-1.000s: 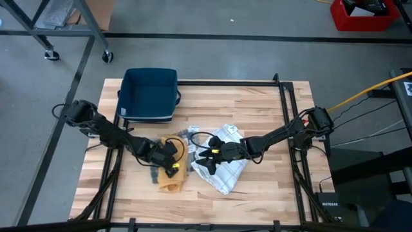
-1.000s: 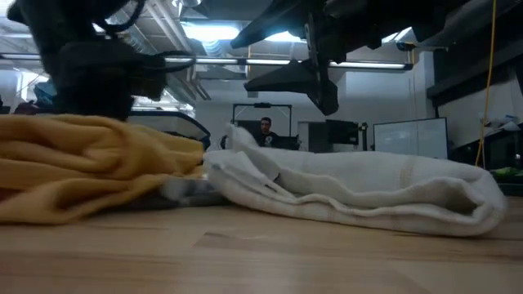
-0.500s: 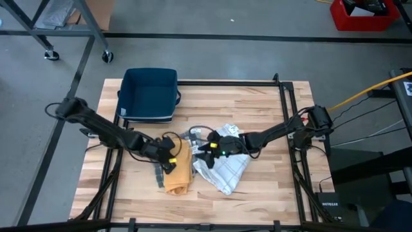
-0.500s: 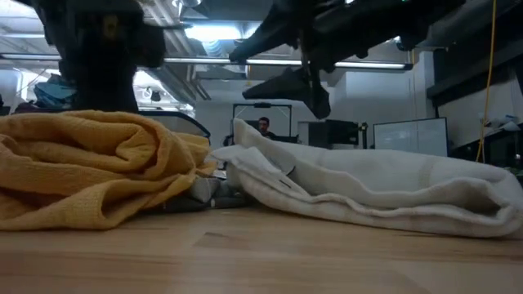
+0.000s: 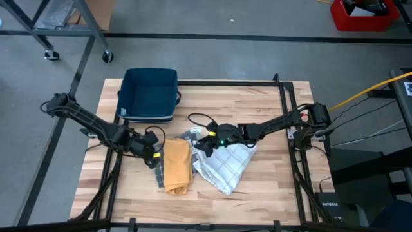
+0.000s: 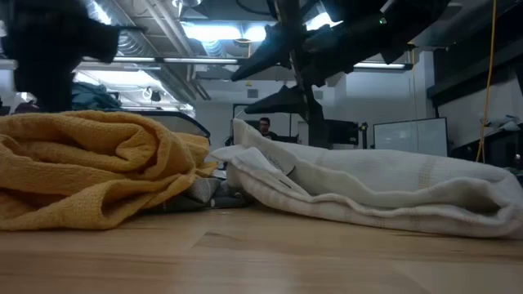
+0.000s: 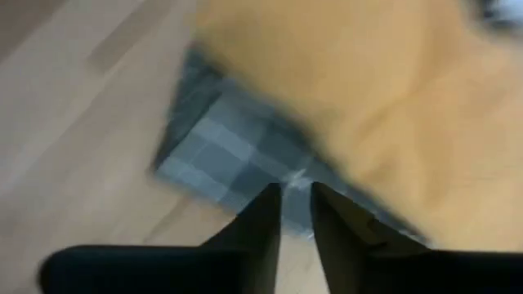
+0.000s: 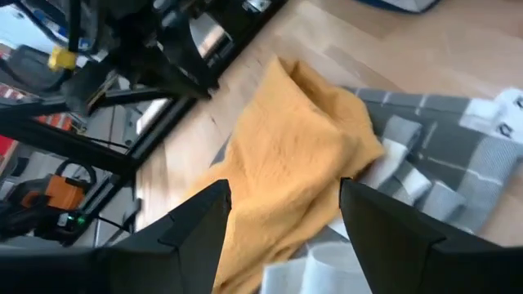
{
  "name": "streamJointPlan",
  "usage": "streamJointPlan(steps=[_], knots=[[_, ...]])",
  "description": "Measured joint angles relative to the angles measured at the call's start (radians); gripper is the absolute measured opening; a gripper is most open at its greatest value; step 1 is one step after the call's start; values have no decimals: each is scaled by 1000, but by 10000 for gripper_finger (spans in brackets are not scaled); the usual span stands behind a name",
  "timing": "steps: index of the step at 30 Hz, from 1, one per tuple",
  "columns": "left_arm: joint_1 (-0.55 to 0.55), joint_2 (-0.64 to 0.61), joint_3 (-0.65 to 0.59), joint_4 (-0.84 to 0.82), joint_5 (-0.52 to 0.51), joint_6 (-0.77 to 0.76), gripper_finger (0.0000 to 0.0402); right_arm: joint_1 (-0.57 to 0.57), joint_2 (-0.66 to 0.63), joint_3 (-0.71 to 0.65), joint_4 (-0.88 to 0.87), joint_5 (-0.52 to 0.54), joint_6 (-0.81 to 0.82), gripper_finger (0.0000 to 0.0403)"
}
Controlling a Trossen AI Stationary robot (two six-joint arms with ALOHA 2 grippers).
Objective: Fold towel
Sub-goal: Stack the stacked towels on top of the white towel
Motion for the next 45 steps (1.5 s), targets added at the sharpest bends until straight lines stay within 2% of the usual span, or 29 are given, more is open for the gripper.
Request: streamJointPlan(steps=[5,10,17,21,26,32,38,45], knots=[[-12,28,0,-128,6,-196,122,0,0,0,-69,0,39,239],[-12,53,0,-121,13,-403,165,-8,0,0,-133,3,82,239],[-24,87,-82,93,62,-612,177,-20,0,-1,-156,14,109,239],[-36,94,-138,124,122,-700,178,-20,1,-1,-155,18,109,239],[-47,94,-148,122,156,-710,178,-21,64,-1,-119,4,140,239],[-45,95,-148,122,121,-709,178,-39,170,32,-95,-85,185,239],[-45,112,-151,127,86,-731,178,-71,215,105,-102,-106,187,239],[-46,135,-151,126,87,-697,178,-126,215,210,-332,-113,111,239]])
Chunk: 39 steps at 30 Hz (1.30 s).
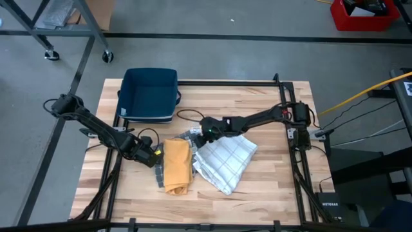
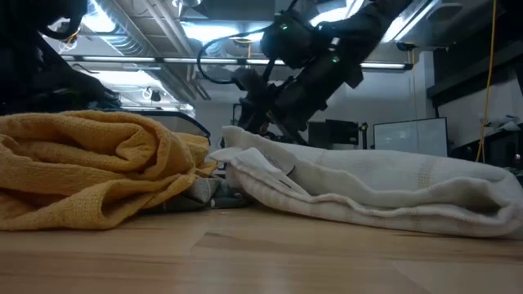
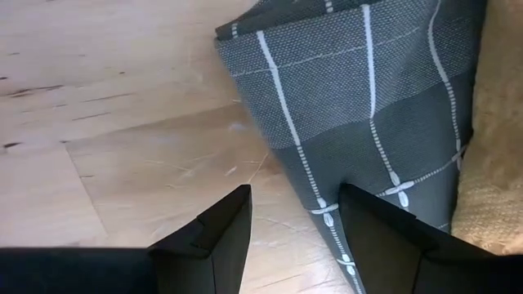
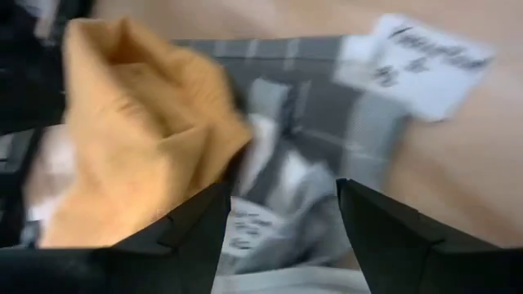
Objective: Fold towel
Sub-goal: Stack the stacked towels on top of the white towel
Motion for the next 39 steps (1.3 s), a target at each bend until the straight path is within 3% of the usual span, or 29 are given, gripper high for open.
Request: streamJointPlan(steps=[5,13,21,32,39], knots=[[0,1,0,3,0,-5,178,-27,0,62,-215,1,-42,239],[0,0,0,68,0,-5,178,-22,20,84,-253,-1,-64,239],[0,4,0,66,0,-5,178,-20,86,84,-129,-98,-53,239],[1,110,3,90,1,-39,178,15,87,81,-83,-50,-37,238],[0,147,3,117,-29,-17,178,39,121,82,34,-34,-37,238]])
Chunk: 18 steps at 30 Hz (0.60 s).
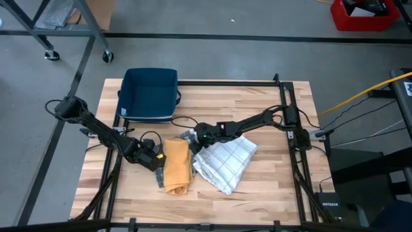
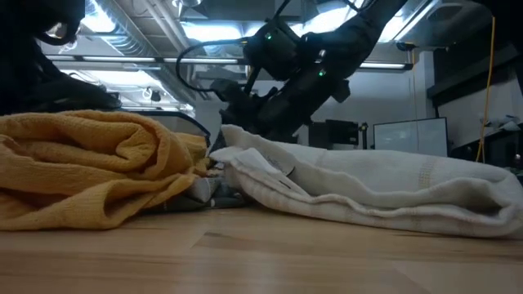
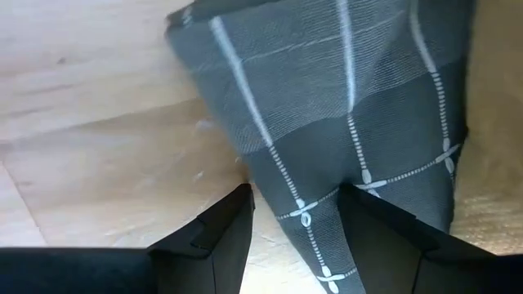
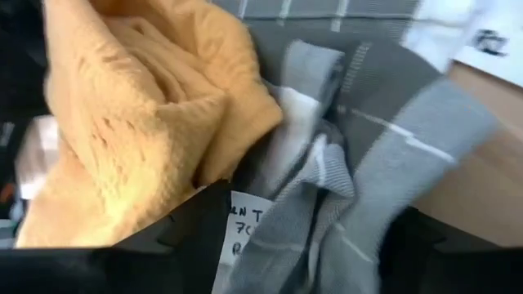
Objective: Fold towel
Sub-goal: Stack the stacked towels on top of the white towel
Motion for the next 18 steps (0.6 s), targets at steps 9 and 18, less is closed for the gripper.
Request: streamJointPlan(steps=[9,18], knots=[[0,1,-2,14,-31,121,127,10,69,6,163,-18,46,185],[0,2,-2,20,-63,237,15,11,78,47,174,-30,45,83]])
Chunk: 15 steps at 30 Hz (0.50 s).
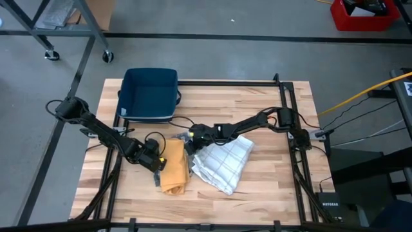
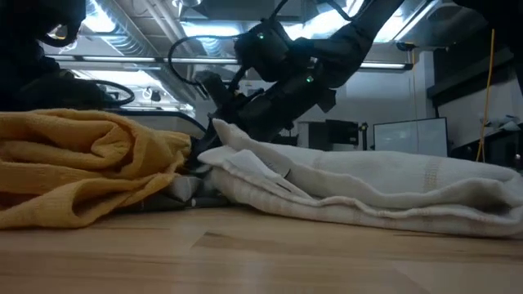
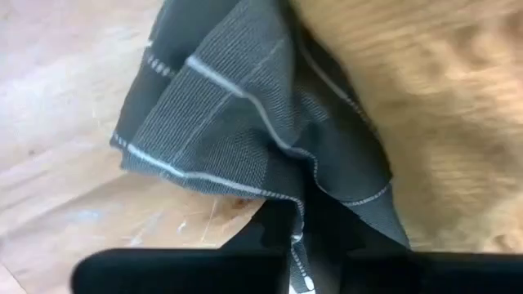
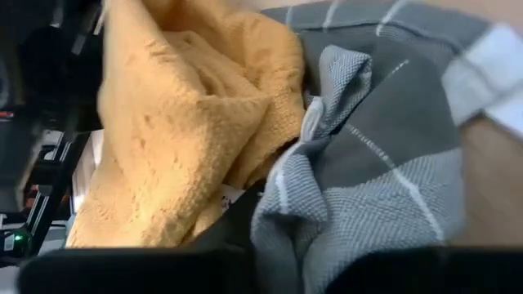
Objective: Fold towel
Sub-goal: Stack the stacked towels on top of the white towel
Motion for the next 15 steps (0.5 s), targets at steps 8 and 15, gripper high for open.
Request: streamJointPlan(steps=[8,15], knots=[[0,-16,0,-11,2,67,4,0,1,72,3,-3,-111,11],[0,-97,-3,-89,7,86,3,-1,1,110,3,3,-121,36]])
